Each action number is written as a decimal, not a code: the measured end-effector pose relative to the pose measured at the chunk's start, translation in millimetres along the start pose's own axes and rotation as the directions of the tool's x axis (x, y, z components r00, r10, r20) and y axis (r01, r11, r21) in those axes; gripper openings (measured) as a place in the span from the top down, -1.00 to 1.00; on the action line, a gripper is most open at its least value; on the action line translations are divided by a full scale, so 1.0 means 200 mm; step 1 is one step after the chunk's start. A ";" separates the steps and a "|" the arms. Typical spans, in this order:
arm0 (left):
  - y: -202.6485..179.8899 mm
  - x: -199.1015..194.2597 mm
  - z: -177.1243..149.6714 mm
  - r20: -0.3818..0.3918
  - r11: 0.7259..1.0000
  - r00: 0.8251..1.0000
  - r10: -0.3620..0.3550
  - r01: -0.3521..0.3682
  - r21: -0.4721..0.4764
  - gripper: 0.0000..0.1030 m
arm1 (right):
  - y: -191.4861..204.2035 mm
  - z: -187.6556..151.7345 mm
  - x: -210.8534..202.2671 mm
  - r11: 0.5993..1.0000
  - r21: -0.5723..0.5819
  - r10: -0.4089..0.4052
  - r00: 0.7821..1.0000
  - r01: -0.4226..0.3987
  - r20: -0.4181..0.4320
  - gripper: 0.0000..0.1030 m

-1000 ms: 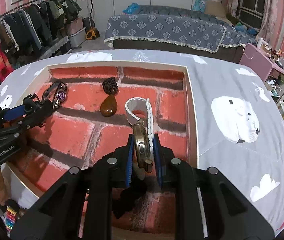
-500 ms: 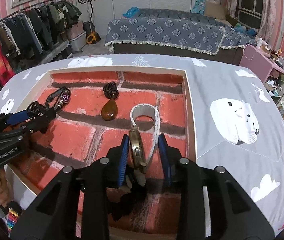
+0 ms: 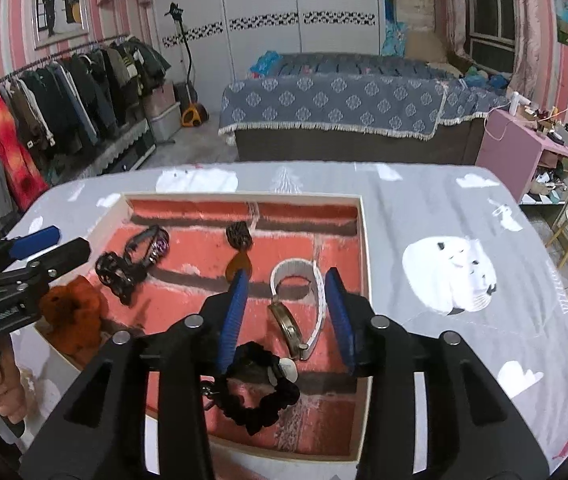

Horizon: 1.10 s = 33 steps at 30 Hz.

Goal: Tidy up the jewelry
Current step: 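Withdraw both tools from the tray back toward the remaining jewelry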

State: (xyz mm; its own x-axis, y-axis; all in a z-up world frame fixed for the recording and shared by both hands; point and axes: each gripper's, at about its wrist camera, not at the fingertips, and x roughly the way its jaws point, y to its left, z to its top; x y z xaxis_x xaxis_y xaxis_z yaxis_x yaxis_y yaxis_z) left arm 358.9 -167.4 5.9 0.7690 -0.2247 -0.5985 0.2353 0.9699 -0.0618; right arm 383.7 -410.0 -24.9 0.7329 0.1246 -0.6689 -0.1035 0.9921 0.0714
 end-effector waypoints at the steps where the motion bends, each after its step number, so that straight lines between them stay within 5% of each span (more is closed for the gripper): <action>1: 0.00 -0.03 0.01 0.017 1.000 1.000 0.000 0.000 -0.002 -0.49 | 0.00 0.01 -0.02 1.000 0.004 0.000 1.000 0.000 0.011 0.17; 9: 0.06 -0.31 -0.02 0.072 0.999 0.997 0.033 -0.033 0.000 -0.51 | -0.08 -0.05 -0.36 0.995 0.100 0.013 0.991 -0.026 0.131 -0.17; 14: 0.21 -0.58 -0.19 0.109 0.995 0.989 0.097 -0.095 -0.023 -0.54 | -0.04 -0.18 -0.58 0.993 0.111 0.009 0.981 -0.031 0.196 -0.32; 18: 0.31 -0.75 -0.40 0.128 0.990 0.982 0.139 -0.136 -0.036 -0.54 | -0.01 -0.45 -0.78 0.995 0.100 -0.002 0.968 -0.024 0.251 -0.46; 24: 0.35 -0.90 -0.73 0.134 0.989 0.981 0.141 -0.133 -0.067 -0.71 | -0.05 -0.84 -0.84 0.987 0.160 -0.034 0.981 0.002 0.193 -0.49; 33: 0.10 -0.85 -0.93 0.064 0.999 0.997 0.043 -0.043 0.007 -0.71 | 0.03 -0.89 -0.85 0.994 0.106 -0.058 0.980 0.038 0.193 -0.61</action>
State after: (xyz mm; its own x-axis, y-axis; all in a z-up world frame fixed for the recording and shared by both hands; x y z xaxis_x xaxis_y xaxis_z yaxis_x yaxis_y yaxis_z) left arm 122.5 -91.8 -41.4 0.8149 -0.1885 -0.5481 0.2058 0.9781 -0.0305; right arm 138.5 -427.9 -42.1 0.8535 0.0674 -0.5167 -0.0033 0.9923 0.1241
